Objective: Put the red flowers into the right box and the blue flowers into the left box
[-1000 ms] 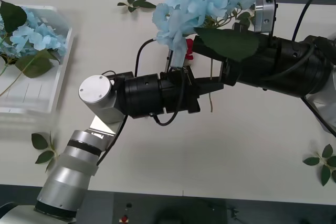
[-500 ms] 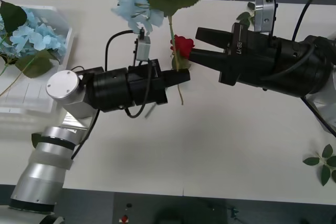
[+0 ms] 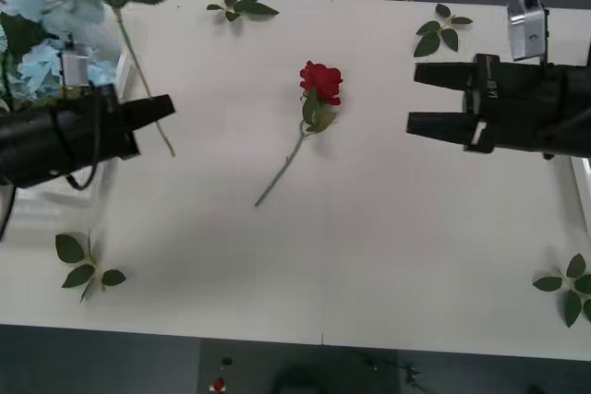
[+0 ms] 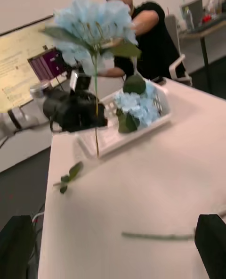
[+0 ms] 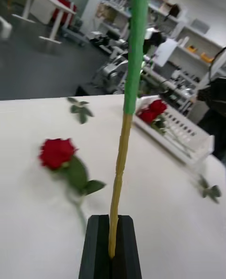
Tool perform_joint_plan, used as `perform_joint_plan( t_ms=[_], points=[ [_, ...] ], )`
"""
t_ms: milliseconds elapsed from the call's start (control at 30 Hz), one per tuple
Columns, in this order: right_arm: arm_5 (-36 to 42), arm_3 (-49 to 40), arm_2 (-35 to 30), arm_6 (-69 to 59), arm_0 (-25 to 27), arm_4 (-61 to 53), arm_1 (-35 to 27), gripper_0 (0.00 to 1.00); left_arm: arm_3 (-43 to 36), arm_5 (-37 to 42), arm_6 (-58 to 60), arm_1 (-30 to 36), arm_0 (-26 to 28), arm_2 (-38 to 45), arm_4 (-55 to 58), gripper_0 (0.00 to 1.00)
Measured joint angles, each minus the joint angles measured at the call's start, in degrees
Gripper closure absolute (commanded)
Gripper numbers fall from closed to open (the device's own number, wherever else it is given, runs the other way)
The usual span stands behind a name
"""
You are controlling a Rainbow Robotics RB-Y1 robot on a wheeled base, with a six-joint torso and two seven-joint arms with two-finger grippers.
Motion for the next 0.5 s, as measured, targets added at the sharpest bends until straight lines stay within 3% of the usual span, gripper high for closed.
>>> perform_joint_plan(
  t_ms=[167,367,500],
  points=[
    [7.6,6.0,0.0,0.1,0.0,-4.2,-9.6,0.00,0.0,1.4,1.3,6.0,-0.8,6.7,-8.6,1.00],
    [11.1,6.9,0.0,0.1,0.1,-6.6,-17.2,0.00,-0.1,5.1,30.5,11.8,-4.1,11.3,-24.7,1.00],
    [8.6,4.2,0.0,0.1,2.5,-9.3,-20.3,0.00,-0.1,5.8,34.7,14.6,-6.0,12.9,-36.0,1.00]
  ],
)
